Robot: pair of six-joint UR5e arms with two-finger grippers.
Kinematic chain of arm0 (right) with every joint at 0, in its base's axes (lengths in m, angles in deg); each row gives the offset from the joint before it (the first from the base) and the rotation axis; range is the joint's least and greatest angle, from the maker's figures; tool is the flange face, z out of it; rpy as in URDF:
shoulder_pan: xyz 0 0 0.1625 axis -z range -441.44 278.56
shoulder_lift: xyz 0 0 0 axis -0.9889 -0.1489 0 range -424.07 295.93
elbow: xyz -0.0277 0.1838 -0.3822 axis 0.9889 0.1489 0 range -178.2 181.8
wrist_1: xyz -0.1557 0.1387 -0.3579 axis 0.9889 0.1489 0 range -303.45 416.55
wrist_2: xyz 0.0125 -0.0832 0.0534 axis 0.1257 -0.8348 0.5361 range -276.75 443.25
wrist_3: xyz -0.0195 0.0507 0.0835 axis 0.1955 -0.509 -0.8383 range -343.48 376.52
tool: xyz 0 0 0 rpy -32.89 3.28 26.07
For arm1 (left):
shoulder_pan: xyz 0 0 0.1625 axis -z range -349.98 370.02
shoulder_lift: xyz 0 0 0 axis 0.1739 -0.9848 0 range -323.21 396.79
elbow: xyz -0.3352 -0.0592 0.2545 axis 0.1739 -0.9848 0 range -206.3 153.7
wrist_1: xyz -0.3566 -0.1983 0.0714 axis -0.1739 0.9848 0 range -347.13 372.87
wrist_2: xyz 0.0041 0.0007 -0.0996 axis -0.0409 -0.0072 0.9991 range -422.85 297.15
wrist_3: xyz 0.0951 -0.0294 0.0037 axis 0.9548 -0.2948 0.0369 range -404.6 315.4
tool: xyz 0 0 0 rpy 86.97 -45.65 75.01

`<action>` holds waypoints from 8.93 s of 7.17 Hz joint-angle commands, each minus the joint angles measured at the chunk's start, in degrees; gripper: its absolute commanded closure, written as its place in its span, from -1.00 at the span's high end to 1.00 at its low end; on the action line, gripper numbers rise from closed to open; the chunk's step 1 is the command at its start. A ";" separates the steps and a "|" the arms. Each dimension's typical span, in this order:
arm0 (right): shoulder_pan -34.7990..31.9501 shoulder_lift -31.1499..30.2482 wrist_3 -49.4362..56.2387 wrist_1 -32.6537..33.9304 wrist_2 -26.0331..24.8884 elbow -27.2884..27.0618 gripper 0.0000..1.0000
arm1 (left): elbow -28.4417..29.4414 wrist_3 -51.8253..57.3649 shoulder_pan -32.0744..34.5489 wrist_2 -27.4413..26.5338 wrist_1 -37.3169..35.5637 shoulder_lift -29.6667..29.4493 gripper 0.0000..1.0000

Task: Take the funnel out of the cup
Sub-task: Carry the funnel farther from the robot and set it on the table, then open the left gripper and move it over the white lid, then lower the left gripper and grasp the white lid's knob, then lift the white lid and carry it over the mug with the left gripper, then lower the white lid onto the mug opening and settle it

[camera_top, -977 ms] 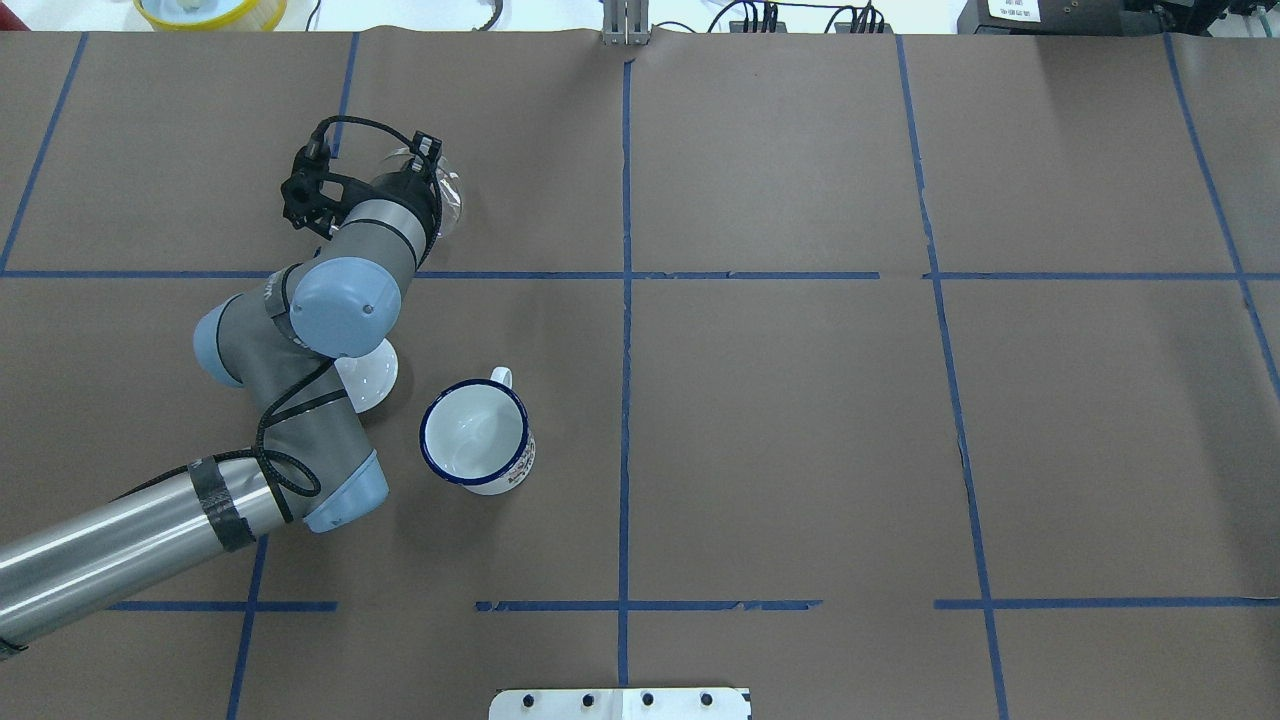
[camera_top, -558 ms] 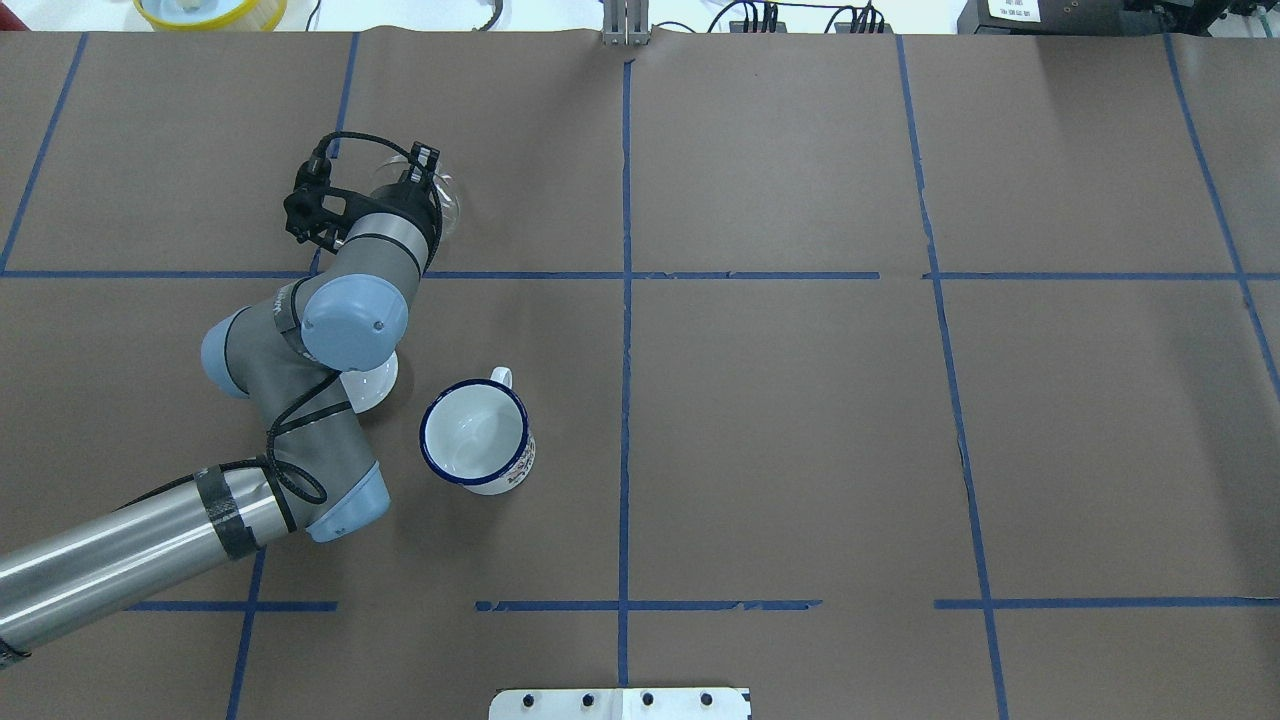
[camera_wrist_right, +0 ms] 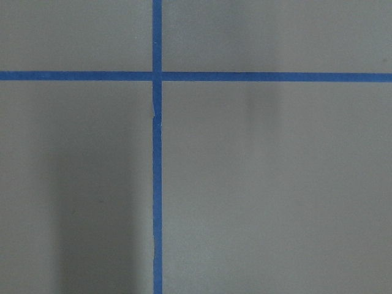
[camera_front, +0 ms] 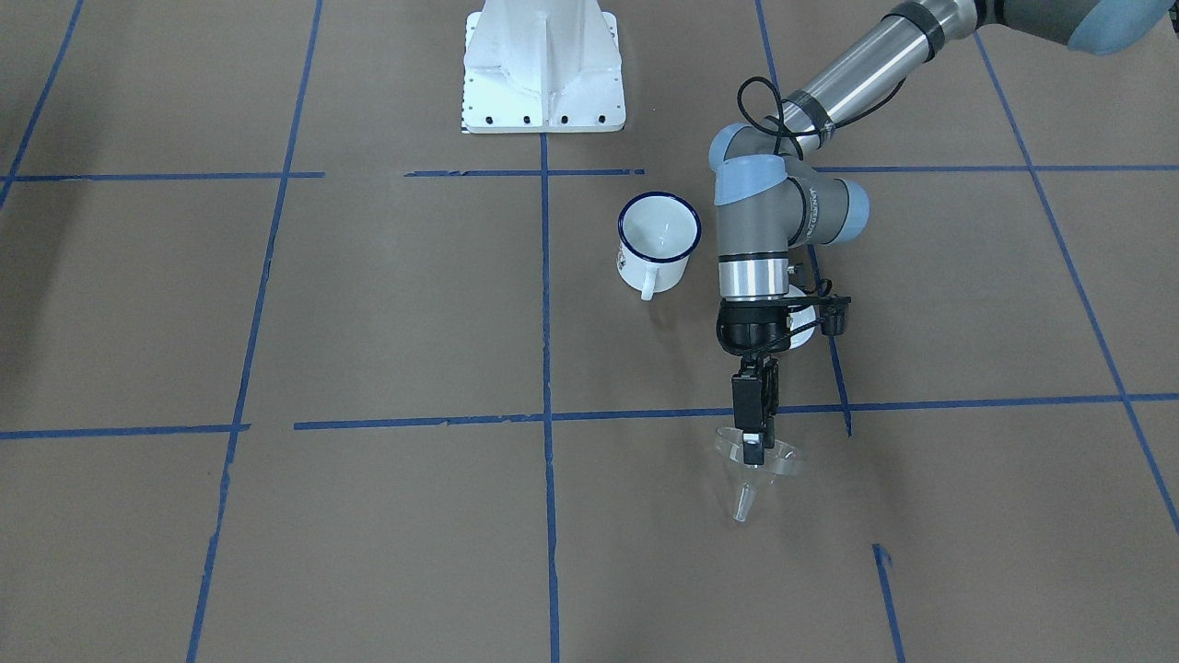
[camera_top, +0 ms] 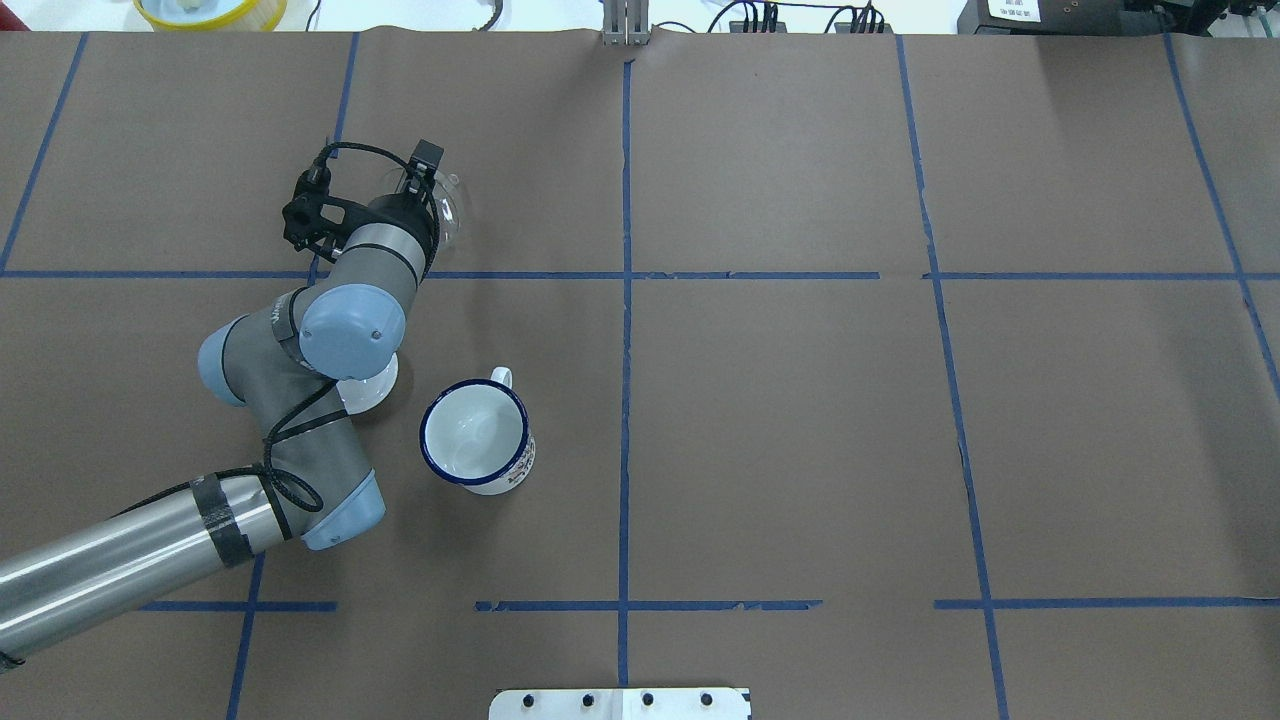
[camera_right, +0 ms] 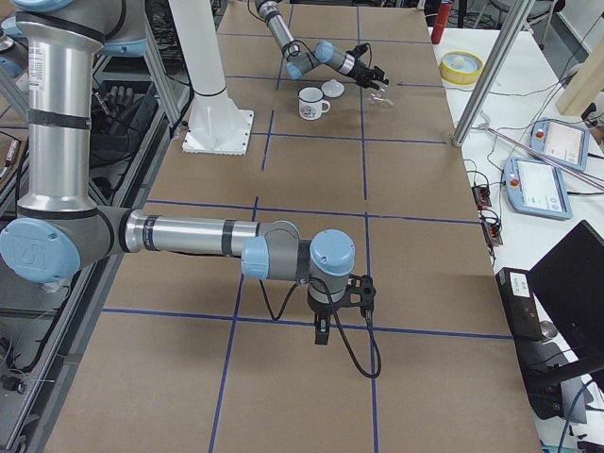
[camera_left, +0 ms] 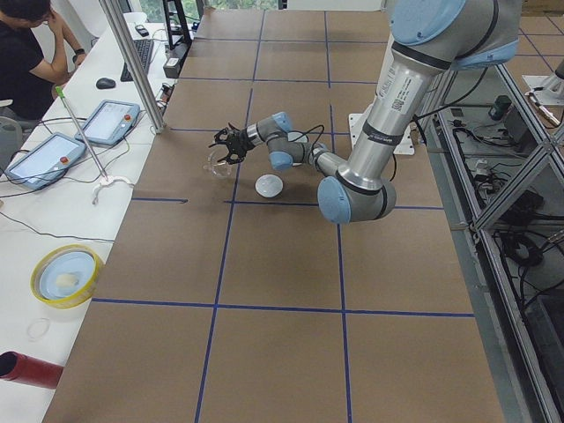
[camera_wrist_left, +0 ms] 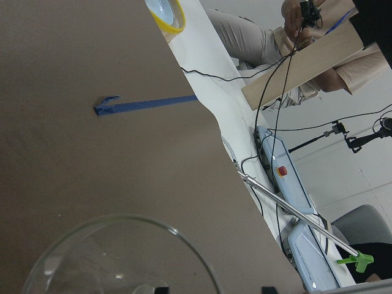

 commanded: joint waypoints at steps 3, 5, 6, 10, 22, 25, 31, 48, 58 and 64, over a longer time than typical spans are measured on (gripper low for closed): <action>0.00 0.00 0.00 0.00 0.00 0.00 1.00 | -10.47 17.24 1.25 9.78 0.53 2.74 1.00; 0.00 0.00 0.00 0.00 0.00 0.00 1.00 | -20.07 27.35 3.09 19.81 0.35 11.08 1.00; 0.00 0.00 0.00 0.00 0.00 0.00 1.00 | -23.06 30.09 3.72 24.47 -0.52 13.99 1.00; 0.00 0.00 0.00 0.00 0.00 0.00 1.00 | -31.08 51.69 10.91 48.81 -18.51 16.13 1.00; 0.00 0.00 0.00 0.00 0.00 0.00 1.00 | -24.14 63.00 6.27 53.96 -25.58 15.42 0.70; 0.00 0.00 0.00 0.00 0.00 0.00 1.00 | -23.53 62.99 6.27 53.70 -25.58 15.51 0.02; 0.00 0.00 0.00 0.00 0.00 0.00 1.00 | -25.28 63.52 6.53 53.78 -26.11 15.86 -0.92; 0.00 0.00 0.00 0.00 0.00 0.00 1.00 | -35.74 47.09 -0.50 53.26 -57.13 -2.51 -1.00; 0.00 0.00 0.00 0.00 0.00 0.00 1.00 | -36.10 47.08 -1.28 53.61 -57.22 -1.01 -1.00; 0.00 0.00 0.00 0.00 0.00 0.00 1.00 | -36.10 47.08 -2.25 53.61 -57.22 -1.01 -1.00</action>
